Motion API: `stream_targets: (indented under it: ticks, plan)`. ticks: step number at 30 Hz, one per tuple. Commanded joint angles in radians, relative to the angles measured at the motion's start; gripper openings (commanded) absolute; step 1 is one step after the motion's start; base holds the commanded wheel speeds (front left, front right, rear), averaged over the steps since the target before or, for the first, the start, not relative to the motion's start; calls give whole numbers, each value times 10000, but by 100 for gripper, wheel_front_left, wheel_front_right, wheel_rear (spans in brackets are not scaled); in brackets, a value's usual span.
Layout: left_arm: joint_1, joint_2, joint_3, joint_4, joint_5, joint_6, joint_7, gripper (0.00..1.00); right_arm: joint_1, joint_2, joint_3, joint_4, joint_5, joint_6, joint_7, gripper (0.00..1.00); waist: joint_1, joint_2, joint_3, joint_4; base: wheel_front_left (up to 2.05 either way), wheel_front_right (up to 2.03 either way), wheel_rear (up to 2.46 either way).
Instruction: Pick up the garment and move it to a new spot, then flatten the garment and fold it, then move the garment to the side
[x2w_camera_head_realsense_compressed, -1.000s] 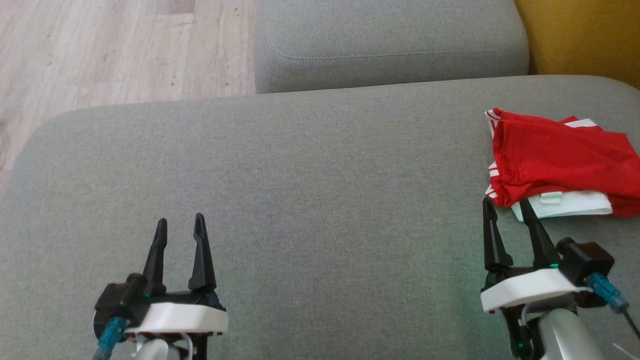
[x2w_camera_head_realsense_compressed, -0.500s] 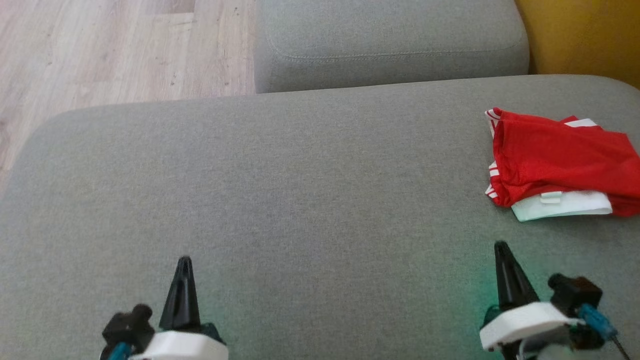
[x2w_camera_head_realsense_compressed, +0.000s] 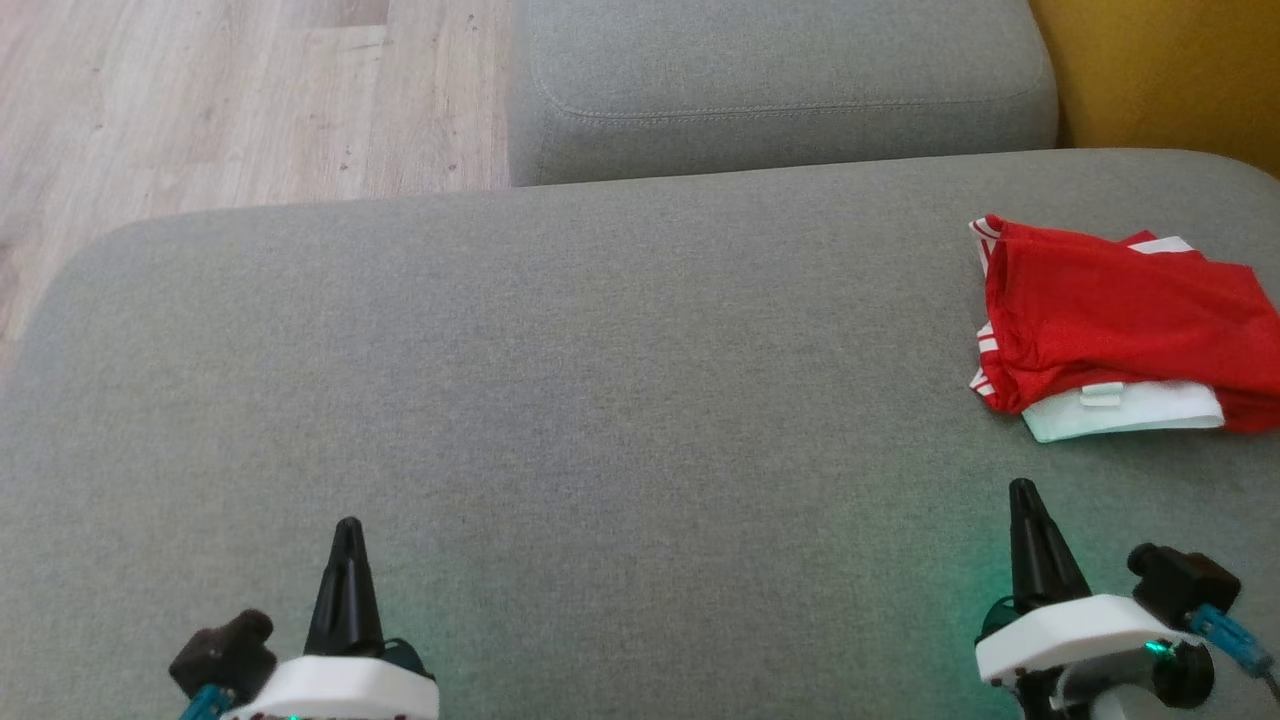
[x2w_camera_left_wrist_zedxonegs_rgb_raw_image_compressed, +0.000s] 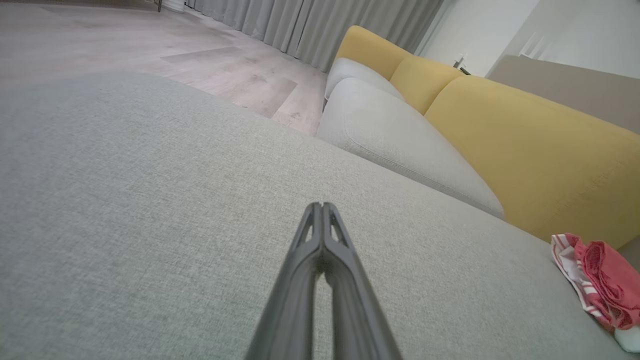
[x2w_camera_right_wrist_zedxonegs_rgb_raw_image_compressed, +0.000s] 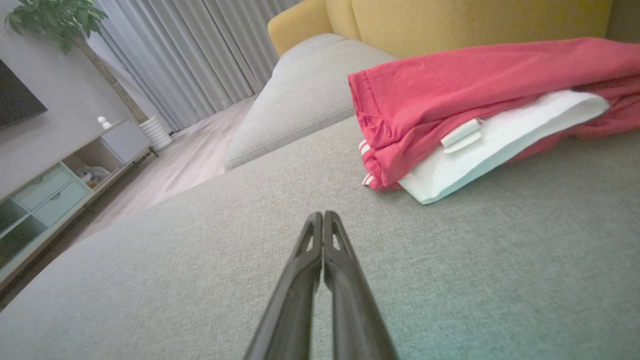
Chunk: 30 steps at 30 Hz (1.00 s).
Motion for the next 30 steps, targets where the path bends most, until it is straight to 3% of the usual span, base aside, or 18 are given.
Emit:
stream_targets:
  ticks: [1, 30]
  plan:
    - [-509, 6, 181, -378, -245, -64, 71, 0, -496, -14, -58, -388, 302, -1, 56, 0, 0, -1, 1, 0, 0, 0, 0]
    - [-703, 15, 798, -547, -3079, -285, 926, 0, -619, -25, -417, -788, 3461, -3, 888, 0, 0, -1, 24, -20, 0, 0, 0]
